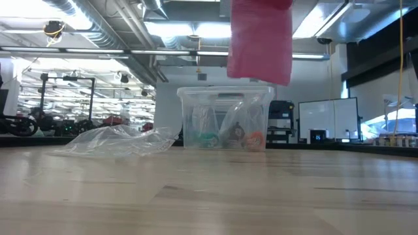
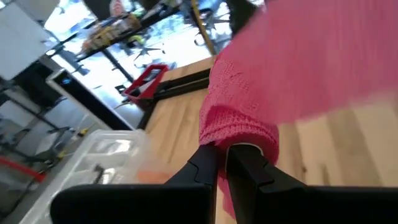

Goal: Roll bandage
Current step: Roll the pink bandage

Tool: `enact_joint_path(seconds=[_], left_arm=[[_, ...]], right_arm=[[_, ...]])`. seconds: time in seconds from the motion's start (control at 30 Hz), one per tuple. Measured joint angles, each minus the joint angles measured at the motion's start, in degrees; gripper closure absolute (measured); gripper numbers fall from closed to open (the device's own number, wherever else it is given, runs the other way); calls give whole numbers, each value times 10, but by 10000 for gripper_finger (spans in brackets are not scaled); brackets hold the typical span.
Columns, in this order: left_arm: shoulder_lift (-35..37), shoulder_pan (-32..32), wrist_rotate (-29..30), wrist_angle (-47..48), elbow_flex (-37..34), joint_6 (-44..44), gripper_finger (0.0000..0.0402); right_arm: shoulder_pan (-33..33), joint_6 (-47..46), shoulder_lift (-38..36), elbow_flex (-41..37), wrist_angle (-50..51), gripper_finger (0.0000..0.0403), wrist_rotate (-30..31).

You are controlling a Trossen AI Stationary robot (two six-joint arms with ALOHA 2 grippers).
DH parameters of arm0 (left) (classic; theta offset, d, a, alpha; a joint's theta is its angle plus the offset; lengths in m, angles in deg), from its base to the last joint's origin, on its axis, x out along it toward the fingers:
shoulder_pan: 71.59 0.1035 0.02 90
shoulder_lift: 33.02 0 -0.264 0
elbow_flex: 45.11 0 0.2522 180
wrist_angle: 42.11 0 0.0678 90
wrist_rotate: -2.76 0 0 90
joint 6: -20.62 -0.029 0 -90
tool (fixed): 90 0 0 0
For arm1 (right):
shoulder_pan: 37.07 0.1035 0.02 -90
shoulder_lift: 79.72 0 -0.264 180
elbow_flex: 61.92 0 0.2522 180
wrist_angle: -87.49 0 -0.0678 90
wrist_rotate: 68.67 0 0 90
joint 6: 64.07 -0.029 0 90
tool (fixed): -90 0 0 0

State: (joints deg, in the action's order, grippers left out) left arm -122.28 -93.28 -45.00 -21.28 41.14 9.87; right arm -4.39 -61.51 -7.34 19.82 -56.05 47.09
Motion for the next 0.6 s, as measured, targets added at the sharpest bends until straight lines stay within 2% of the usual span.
enact_joint_path(seconds=[0.17, 0.27, 0.47, 0.6], left_arm=[[0, -14, -59, 1, 0, 2, 389], [0, -24, -110, 1, 0, 20, 389], [0, -49, -199, -1, 0, 32, 389], [0, -63, -230, -20, 0, 33, 389]], right_arm=[[1, 82, 0, 126, 103, 392, 96], [-21, 128, 0, 180, 151, 393, 148], [-103, 141, -9, 212, 203, 393, 157], [-172, 85, -8, 206, 267, 380, 146]])
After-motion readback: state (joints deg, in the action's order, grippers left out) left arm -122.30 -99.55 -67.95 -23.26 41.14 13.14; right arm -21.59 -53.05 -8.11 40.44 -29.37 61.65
